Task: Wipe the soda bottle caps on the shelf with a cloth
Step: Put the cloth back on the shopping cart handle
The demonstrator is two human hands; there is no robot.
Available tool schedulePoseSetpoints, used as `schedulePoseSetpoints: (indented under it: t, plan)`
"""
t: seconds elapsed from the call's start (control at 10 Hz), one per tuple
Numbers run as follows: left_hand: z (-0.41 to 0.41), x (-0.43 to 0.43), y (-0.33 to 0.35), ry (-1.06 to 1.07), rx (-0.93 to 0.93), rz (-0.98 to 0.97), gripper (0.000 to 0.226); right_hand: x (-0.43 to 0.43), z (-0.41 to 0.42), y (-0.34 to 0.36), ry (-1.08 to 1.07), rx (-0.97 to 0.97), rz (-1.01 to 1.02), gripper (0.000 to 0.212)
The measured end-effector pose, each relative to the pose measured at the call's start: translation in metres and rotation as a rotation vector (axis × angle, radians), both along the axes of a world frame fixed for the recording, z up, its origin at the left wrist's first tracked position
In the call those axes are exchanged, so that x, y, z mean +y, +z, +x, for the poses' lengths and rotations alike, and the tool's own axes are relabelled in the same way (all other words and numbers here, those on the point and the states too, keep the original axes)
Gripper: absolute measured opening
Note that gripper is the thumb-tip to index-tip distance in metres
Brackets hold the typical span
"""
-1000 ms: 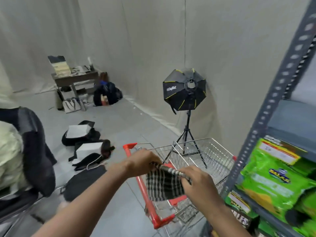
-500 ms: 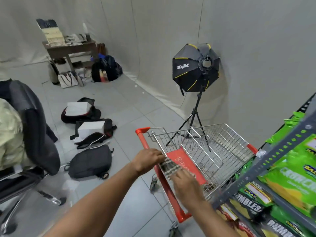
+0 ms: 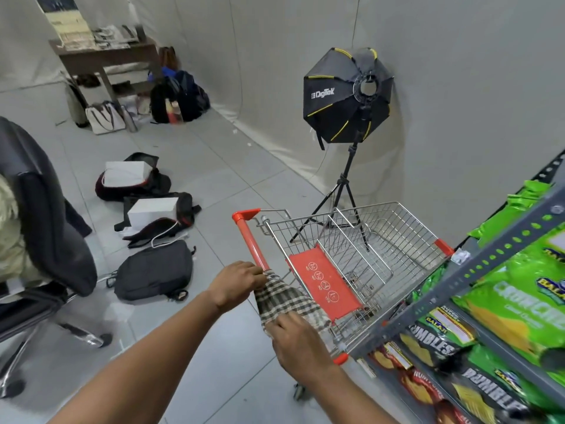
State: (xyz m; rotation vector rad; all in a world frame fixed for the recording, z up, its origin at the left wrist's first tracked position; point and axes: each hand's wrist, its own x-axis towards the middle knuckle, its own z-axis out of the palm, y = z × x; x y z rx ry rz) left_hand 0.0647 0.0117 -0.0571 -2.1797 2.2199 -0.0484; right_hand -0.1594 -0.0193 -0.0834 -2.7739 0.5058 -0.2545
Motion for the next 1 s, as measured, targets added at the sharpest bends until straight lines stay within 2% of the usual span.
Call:
schedulePoseSetpoints:
  t: [0.2, 0.3, 0.4, 0.5, 0.6, 0.7, 0.8, 0.9, 1.0]
  plan:
    - [0.002, 0.002, 0.000, -0.015, 0.013, 0.000, 0.019, -0.003, 0.000, 0.007, 0.079, -0.025, 0.148, 0.020]
    - [-0.003, 0.002, 0.002, -0.011, 0.022, -0.064, 0.033, -0.008, -0.004, 0.010, 0.036, -0.136, 0.124, 0.039]
    - [-0.009, -0.001, 0.007, 0.054, 0.035, -0.104, 0.032, -0.015, -0.005, 0.013, -0.108, -0.120, 0.073, 0.048]
    - [-0.016, -0.005, 0.005, 0.148, 0.147, -0.124, 0.025, -0.017, -0.006, 0.008, -0.148, 0.064, 0.123, 0.061]
    - [-0.021, -0.007, 0.004, 0.205, 0.221, -0.161, 0.032, -0.013, -0.006, 0.003, -0.134, 0.119, 0.062, 0.059]
    - [-0.027, -0.008, 0.004, 0.153, 0.188, -0.091, 0.043, -0.012, -0.004, -0.004, -0.147, 0.144, 0.013, 0.058]
    - [-0.033, -0.008, 0.004, 0.076, 0.124, 0.154, 0.050, -0.011, -0.006, 0.000, -0.127, 0.236, 0.047, 0.065]
    - [-0.035, -0.008, 0.005, 0.084, 0.081, 0.214, 0.057, -0.009, -0.012, 0.007, -0.098, 0.276, 0.104, 0.064]
    - [-0.040, -0.010, 0.014, 0.092, 0.090, 0.204, 0.060, -0.011, -0.016, 0.018, -0.079, 0.229, 0.134, 0.061]
